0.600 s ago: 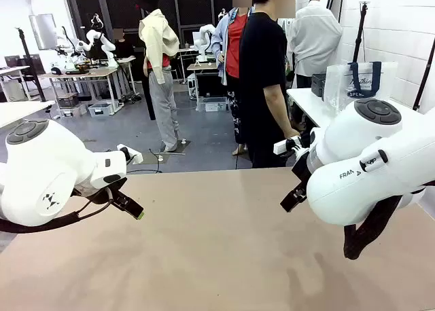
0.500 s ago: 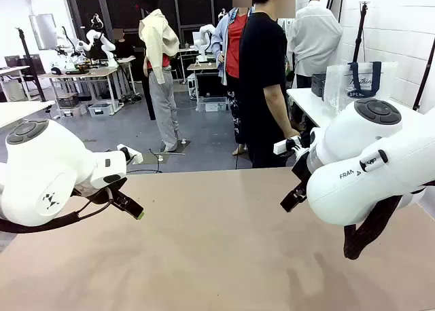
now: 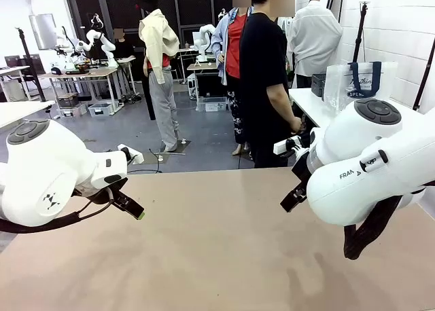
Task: Transfer purchased items from the store into the shopping bag.
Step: Open the Reusable shopping bag in the center of the table.
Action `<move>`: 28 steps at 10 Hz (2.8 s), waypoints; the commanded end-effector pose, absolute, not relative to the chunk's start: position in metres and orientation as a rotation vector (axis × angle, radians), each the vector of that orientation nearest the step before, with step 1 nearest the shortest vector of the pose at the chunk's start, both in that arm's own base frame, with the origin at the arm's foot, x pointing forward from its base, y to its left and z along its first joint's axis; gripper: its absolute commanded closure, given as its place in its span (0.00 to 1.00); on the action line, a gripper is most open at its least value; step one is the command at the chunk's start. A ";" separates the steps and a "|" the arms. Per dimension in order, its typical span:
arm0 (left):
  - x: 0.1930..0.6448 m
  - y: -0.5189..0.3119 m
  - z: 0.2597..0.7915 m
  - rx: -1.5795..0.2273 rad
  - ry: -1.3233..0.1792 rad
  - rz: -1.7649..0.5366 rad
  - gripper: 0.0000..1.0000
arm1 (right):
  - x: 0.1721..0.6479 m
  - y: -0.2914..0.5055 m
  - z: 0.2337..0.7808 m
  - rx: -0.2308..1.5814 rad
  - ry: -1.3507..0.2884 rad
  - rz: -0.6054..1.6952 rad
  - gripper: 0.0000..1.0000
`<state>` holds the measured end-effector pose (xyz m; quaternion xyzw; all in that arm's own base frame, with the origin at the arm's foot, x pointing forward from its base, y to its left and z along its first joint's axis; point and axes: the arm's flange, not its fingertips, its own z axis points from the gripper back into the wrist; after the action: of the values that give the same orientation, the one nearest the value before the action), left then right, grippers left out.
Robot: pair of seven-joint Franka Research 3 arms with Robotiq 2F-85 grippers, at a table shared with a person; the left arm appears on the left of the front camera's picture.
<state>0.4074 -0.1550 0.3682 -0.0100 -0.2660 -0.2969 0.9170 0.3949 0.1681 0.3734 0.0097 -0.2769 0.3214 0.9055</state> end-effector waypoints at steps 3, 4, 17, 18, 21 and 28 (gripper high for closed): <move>0.408 -0.153 0.368 -0.022 -0.547 -0.607 0.00 | 0.395 0.168 0.373 0.020 -0.572 0.663 0.00; 0.408 -0.153 0.368 -0.022 -0.547 -0.607 0.00 | 0.395 0.168 0.373 0.020 -0.572 0.663 0.00; 0.408 -0.153 0.368 -0.022 -0.547 -0.607 0.00 | 0.395 0.168 0.373 0.020 -0.572 0.663 0.00; 0.408 -0.153 0.368 -0.022 -0.547 -0.607 0.00 | 0.395 0.168 0.373 0.020 -0.572 0.663 0.00; 0.408 -0.153 0.368 -0.022 -0.547 -0.607 0.00 | 0.395 0.168 0.373 0.020 -0.572 0.663 0.00; 0.408 -0.153 0.368 -0.022 -0.547 -0.607 0.00 | 0.395 0.168 0.373 0.020 -0.572 0.663 0.00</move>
<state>0.4075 -0.1548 0.3682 -0.0099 -0.2660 -0.2966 0.9172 0.3949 0.1681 0.3734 0.0097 -0.2769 0.3214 0.9055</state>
